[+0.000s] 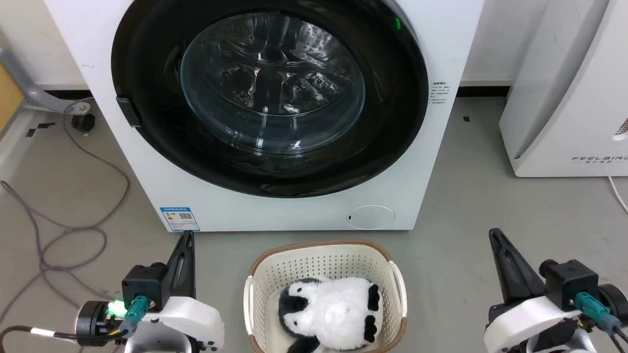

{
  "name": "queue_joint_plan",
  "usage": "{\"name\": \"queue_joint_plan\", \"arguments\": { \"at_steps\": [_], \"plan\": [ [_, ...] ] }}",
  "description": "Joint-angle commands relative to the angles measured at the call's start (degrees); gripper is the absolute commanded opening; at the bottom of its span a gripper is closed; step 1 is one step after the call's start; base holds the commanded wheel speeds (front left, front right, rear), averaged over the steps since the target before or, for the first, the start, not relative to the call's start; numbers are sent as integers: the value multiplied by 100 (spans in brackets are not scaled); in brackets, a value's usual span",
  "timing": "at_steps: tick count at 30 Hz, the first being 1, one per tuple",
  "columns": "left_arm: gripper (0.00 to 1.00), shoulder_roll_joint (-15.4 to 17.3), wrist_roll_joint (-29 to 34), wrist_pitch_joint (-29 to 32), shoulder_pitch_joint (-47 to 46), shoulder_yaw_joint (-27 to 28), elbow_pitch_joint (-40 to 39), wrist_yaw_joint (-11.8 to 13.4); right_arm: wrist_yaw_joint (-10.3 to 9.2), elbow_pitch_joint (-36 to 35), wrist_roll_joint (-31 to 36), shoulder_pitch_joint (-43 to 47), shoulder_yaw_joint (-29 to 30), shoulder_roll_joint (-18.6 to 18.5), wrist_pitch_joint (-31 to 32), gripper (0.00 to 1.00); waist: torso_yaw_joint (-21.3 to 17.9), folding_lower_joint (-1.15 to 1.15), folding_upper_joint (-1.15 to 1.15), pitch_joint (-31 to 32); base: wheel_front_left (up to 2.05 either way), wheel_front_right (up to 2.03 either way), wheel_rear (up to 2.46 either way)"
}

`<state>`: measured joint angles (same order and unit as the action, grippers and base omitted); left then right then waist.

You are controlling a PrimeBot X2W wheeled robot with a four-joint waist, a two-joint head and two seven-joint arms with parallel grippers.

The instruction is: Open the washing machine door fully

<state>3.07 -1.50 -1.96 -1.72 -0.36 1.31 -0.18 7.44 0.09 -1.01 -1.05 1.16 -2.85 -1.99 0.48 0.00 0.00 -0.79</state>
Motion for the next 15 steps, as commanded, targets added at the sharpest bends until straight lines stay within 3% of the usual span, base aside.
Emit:
{"name": "queue_joint_plan", "arguments": {
  "at_steps": [1,15],
  "plan": [
    [0,-3,70,33,99,21,-40,8,4,-8,40,90,-24,-2,36,0,-3,0,0,5,0,0,0],
    [0,-19,150,196,172,36,-131,18,5,-9,101,105,-116,-3,199,0,-48,0,0,79,0,0,0]
  ]
}}
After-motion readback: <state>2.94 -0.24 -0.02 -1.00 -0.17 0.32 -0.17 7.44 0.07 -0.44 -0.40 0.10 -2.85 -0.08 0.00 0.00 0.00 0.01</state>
